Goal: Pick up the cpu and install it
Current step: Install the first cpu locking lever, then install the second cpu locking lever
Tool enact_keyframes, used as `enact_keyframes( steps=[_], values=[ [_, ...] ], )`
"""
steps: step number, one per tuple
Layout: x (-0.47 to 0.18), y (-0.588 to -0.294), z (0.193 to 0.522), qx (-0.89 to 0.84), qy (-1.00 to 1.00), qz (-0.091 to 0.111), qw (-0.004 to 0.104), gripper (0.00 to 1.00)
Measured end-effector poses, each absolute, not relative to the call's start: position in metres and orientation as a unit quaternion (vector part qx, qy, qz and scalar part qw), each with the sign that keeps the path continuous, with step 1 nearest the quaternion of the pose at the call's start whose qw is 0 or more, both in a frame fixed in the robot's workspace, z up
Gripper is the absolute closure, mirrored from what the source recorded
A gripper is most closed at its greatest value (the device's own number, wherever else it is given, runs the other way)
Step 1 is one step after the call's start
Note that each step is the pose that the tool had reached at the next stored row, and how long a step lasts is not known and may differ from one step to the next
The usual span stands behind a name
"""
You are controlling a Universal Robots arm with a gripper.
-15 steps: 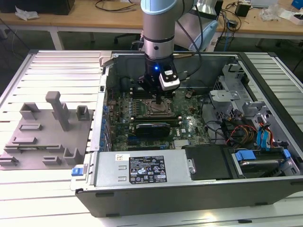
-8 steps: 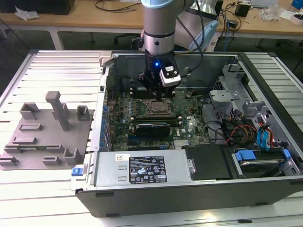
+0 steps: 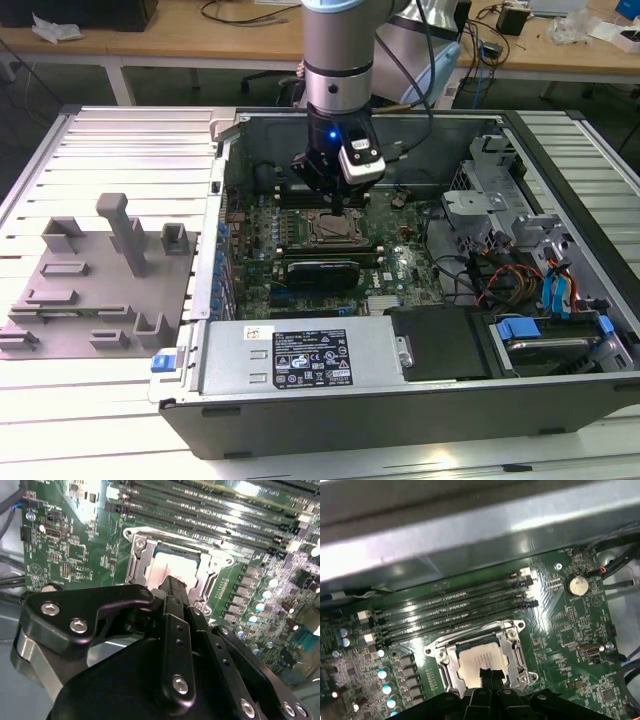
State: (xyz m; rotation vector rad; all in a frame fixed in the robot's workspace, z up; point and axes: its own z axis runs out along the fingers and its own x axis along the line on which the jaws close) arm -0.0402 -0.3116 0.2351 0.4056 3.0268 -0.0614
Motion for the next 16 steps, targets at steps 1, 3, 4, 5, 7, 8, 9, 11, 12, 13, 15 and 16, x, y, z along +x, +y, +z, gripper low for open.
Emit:
enact_keyframes(
  steps=[1,3,4,5,7,8,9,11,12,13,15,16],
  values=[
    [-0.0402,-0.3123,0.2351,0.133,0.99,-0.02,0.044,0.89],
    [-0.0402,-0.3124,0.235,0.133,0.99,-0.02,0.043,0.89],
    [-0.0402,-0.313,0.2351,0.133,0.99,-0.02,0.043,0.89],
    [-0.0402,-0.3136,0.2351,0.133,0.99,-0.02,0.043,0.89],
    [-0.0402,-0.3137,0.2351,0.133,0.99,-0.02,0.043,0.89],
    [-0.0402,-0.3139,0.2351,0.133,0.99,-0.02,0.043,0.89],
    [-0.0402,-0.3139,0.2351,0.133,0.99,-0.02,0.043,0.89],
    [-0.0401,-0.3141,0.2351,0.133,0.99,-0.02,0.044,0.89],
    [-0.0402,-0.3141,0.2351,0.133,0.99,-0.02,0.043,0.89],
    [-0.0402,-0.3141,0.2351,0.133,0.99,-0.02,0.043,0.89],
    [-0.0402,-0.3142,0.2362,0.133,0.99,-0.02,0.043,0.89],
    [-0.0402,-0.3141,0.2372,0.133,0.99,-0.02,0.043,0.89]
  ],
)
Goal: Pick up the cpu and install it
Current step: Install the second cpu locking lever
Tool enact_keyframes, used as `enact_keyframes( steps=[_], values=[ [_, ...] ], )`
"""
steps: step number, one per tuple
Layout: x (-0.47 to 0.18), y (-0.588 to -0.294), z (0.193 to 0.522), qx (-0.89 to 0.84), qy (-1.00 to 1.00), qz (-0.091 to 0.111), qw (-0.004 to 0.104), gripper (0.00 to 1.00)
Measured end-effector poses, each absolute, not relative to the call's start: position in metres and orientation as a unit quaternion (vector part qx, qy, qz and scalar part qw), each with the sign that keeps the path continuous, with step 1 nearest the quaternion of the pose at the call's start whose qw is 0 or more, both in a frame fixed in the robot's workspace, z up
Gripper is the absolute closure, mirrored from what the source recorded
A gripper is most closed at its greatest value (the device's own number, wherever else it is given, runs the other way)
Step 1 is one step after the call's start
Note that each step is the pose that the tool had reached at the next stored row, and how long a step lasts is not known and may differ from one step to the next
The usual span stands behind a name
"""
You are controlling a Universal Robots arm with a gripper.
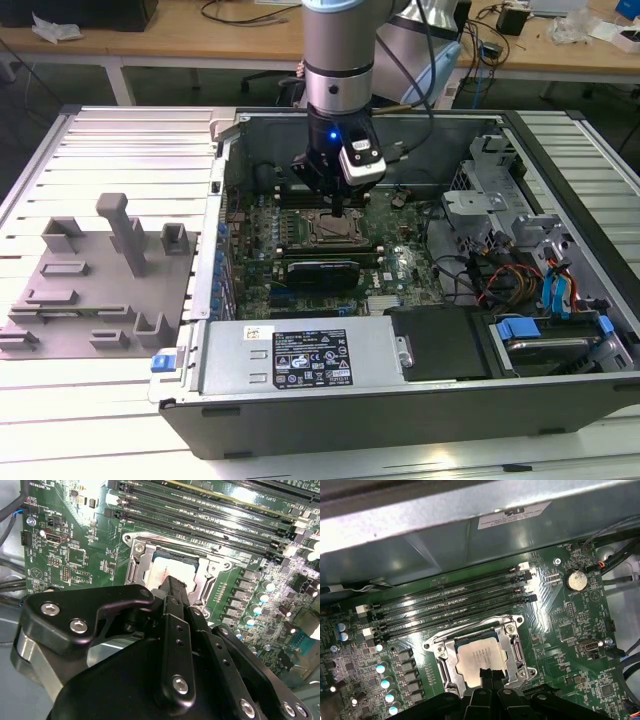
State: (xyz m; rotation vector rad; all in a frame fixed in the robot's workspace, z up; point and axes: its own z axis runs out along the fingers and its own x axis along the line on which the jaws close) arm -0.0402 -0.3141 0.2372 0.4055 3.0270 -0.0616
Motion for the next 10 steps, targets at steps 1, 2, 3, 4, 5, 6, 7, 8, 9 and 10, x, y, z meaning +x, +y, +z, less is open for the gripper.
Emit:
enact_keyframes(
  steps=[1,2,3,4,5,6,7,8,9,10],
  values=[
    [-0.0402,-0.3141,0.2395,0.133,0.99,-0.02,0.043,0.89],
    [-0.0402,-0.3141,0.2405,0.133,0.99,-0.02,0.043,0.89],
    [-0.0402,-0.3141,0.2417,0.133,0.99,-0.02,0.044,0.89],
    [-0.0402,-0.3141,0.2434,0.133,0.99,-0.02,0.044,0.89],
    [-0.0401,-0.314,0.2439,0.133,0.99,-0.02,0.044,0.89],
    [-0.0401,-0.3141,0.2441,0.133,0.99,-0.021,0.044,0.89],
    [-0.0402,-0.3141,0.2441,0.133,0.99,-0.021,0.044,0.89],
    [-0.0402,-0.3141,0.2441,0.133,0.99,-0.021,0.044,0.89],
    [-0.0402,-0.3141,0.2441,0.133,0.99,-0.021,0.044,0.89],
    [-0.0402,-0.3141,0.2441,0.133,0.99,-0.021,0.044,0.89]
  ],
)
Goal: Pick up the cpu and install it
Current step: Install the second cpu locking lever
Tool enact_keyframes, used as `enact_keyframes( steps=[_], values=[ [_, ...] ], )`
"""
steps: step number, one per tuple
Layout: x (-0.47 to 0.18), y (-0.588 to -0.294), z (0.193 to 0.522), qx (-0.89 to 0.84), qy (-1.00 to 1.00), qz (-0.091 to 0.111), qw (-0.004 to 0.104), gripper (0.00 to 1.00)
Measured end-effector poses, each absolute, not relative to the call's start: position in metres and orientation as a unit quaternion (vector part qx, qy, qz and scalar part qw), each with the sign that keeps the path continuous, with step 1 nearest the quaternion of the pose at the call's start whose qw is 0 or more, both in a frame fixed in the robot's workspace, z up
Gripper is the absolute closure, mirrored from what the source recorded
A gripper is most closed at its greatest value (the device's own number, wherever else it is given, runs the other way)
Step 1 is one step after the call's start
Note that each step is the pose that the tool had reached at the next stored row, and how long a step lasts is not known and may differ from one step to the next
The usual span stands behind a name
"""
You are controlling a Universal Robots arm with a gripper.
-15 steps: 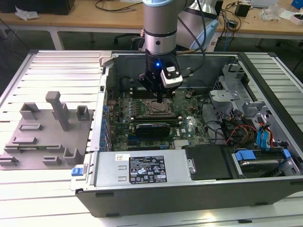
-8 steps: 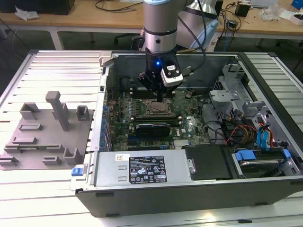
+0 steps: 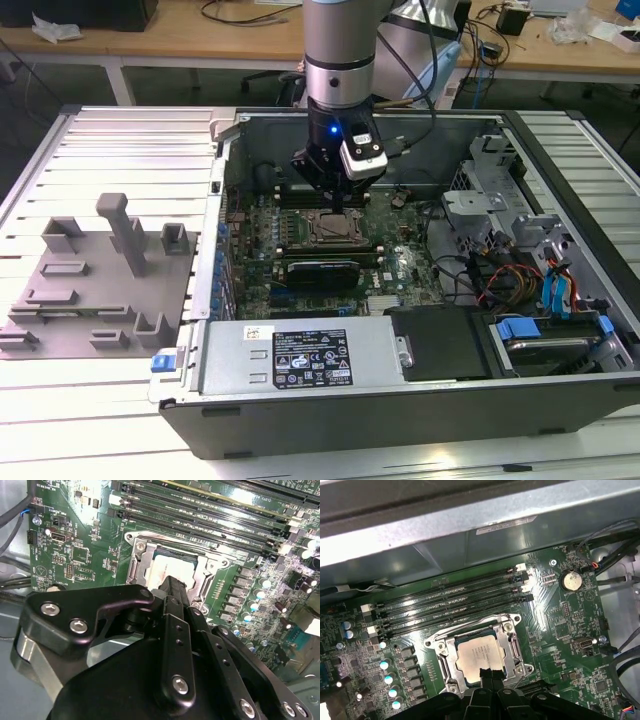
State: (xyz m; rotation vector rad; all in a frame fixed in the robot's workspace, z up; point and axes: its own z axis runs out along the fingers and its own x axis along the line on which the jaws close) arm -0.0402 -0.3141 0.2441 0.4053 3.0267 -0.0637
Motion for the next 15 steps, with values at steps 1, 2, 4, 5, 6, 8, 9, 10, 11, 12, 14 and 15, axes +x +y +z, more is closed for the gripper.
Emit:
enact_keyframes(
  steps=[1,2,4,5,6,8,9,10,11,12,14,15],
  values=[
    [-0.0401,-0.3141,0.2441,0.133,0.99,-0.021,0.044,0.89],
    [-0.0402,-0.3141,0.2441,0.133,0.99,-0.021,0.044,0.89],
    [-0.0402,-0.3141,0.245,0.133,0.99,-0.021,0.044,0.89],
    [-0.0402,-0.3141,0.2455,0.133,0.99,-0.021,0.044,0.89],
    [-0.0402,-0.3141,0.2464,0.133,0.99,-0.021,0.044,0.89],
    [-0.0402,-0.3141,0.248,0.133,0.99,-0.021,0.044,0.89],
    [-0.0402,-0.3141,0.2484,0.133,0.99,-0.021,0.044,0.89],
    [-0.0401,-0.314,0.2484,0.133,0.99,-0.021,0.044,0.89],
    [-0.0401,-0.314,0.2484,0.133,0.99,-0.021,0.044,0.89],
    [-0.0401,-0.314,0.2484,0.133,0.99,-0.021,0.044,0.89],
    [-0.0402,-0.3148,0.2486,0.133,0.99,-0.021,0.044,0.89],
    [-0.0401,-0.3154,0.2486,0.133,0.99,-0.021,0.044,0.89]
  ],
)
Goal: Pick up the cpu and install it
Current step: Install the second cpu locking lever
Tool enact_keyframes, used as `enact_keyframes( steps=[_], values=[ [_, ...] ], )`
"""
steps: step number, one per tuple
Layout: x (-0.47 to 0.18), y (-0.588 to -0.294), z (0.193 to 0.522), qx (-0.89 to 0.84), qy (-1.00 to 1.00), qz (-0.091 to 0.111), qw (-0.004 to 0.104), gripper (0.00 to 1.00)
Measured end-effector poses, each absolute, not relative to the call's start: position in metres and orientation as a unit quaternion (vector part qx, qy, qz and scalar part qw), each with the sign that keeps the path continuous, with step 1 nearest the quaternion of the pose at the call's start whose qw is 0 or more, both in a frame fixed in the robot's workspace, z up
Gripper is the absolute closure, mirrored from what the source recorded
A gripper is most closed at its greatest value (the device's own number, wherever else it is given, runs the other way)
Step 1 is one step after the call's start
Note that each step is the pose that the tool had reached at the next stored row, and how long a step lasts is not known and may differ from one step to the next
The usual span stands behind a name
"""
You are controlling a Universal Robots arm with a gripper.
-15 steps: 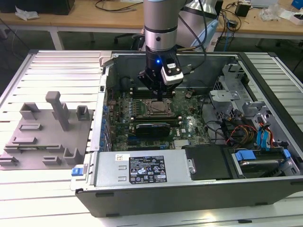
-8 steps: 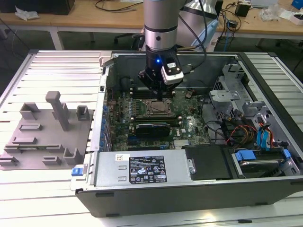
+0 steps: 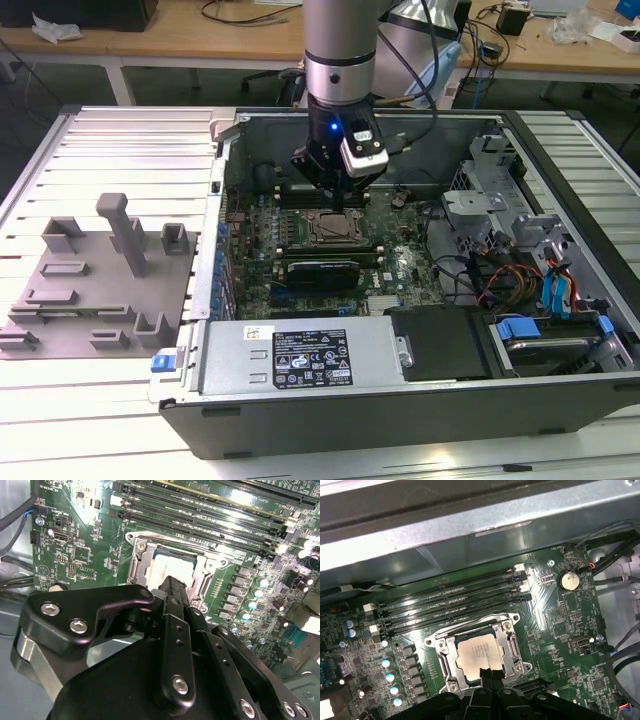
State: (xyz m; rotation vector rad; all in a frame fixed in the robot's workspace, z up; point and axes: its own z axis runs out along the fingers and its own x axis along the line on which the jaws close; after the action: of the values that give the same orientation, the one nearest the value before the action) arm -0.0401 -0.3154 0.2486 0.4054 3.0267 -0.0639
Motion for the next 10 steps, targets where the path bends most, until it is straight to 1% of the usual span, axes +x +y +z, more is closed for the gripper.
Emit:
enact_keyframes(
  steps=[4,6,10],
  values=[
    [-0.04,-0.323,0.249,0.133,0.99,-0.021,0.044,0.89],
    [-0.04,-0.336,0.249,0.133,0.99,-0.021,0.044,0.89],
    [-0.04,-0.346,0.248,0.131,0.99,-0.021,0.044,0.89]
  ],
)
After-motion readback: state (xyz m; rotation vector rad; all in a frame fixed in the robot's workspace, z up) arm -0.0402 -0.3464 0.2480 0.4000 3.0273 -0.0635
